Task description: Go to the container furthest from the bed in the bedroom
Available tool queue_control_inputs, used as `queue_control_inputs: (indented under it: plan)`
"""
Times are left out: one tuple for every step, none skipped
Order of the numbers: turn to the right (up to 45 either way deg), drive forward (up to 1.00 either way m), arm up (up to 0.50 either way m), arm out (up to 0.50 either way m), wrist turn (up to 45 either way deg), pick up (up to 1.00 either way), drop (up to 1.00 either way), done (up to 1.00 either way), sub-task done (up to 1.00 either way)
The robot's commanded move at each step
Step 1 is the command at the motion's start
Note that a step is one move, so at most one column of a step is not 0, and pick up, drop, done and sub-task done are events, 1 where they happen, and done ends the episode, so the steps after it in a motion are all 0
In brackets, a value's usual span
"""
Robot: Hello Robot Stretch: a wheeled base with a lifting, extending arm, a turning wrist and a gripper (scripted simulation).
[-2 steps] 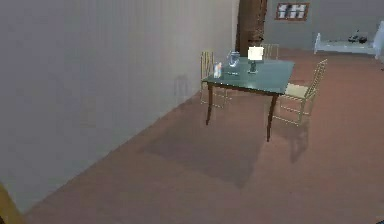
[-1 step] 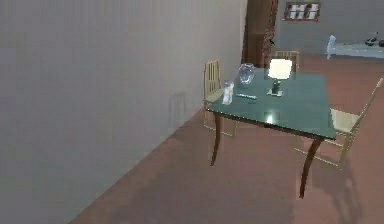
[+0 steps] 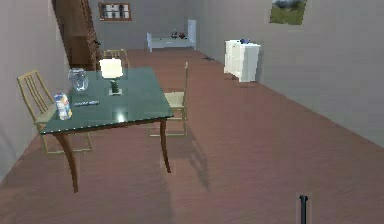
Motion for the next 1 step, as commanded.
queue_control_inputs:
  plan:
    - [6.0,0.0,0.0,0.0,0.0,0.0,0.0,0.0,0.0]
